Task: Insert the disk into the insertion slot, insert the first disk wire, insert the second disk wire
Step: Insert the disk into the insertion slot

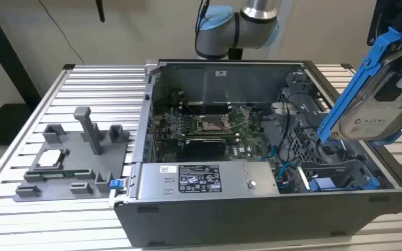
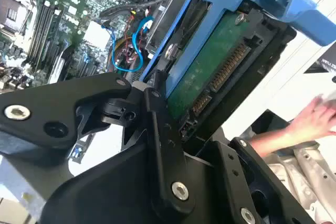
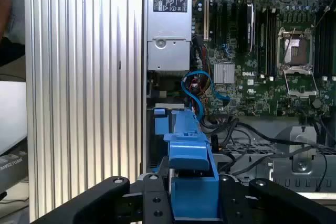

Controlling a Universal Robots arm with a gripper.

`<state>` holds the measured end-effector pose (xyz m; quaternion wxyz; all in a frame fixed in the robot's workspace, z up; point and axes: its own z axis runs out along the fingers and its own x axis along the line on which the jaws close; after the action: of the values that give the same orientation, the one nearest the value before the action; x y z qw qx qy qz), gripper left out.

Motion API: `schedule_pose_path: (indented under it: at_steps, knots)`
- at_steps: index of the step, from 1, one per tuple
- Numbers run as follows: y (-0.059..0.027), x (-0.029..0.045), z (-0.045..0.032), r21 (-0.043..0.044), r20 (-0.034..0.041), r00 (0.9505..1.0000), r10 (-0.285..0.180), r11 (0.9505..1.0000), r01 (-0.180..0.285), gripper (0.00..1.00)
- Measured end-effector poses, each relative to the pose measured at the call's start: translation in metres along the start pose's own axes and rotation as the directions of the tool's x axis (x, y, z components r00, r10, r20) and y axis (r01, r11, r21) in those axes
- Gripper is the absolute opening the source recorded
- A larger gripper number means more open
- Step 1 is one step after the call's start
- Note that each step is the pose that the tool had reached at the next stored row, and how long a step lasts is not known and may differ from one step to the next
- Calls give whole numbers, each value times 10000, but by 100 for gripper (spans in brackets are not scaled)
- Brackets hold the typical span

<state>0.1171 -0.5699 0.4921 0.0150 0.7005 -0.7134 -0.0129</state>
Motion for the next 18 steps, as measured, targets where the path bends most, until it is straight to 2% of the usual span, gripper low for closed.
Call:
schedule_pose_path:
  at_steps: [13, 18]
  knots:
    - [0, 0, 3, 0, -1, 10000, 0, 10000, 0, 0]
    - [-9, 0, 84, 0, -2, 10000, 0, 10000, 0, 0]
